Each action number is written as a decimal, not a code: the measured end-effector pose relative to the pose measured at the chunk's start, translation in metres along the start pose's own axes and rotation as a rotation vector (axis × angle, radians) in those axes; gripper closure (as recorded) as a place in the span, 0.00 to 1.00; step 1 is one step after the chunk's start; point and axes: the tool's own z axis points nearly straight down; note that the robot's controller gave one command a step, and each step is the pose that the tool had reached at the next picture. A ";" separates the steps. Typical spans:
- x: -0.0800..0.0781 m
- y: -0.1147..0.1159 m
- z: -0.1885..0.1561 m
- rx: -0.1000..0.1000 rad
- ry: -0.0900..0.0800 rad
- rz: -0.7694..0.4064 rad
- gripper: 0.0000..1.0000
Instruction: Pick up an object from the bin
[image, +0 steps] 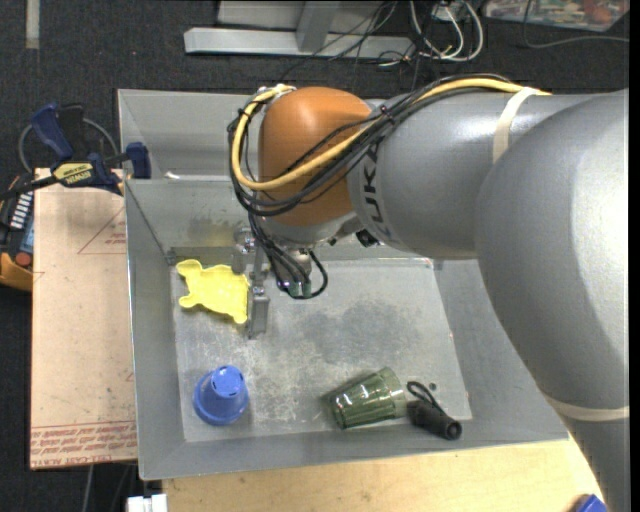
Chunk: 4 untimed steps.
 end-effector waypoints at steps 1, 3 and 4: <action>-0.016 0.036 0.062 -0.001 0.003 -0.094 0.00; -0.007 0.044 0.090 -0.001 -0.002 0.119 1.00; -0.007 0.044 0.090 -0.001 -0.002 0.119 1.00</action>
Offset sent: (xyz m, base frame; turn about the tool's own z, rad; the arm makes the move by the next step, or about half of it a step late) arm 0.0028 0.0340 -0.0911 0.1833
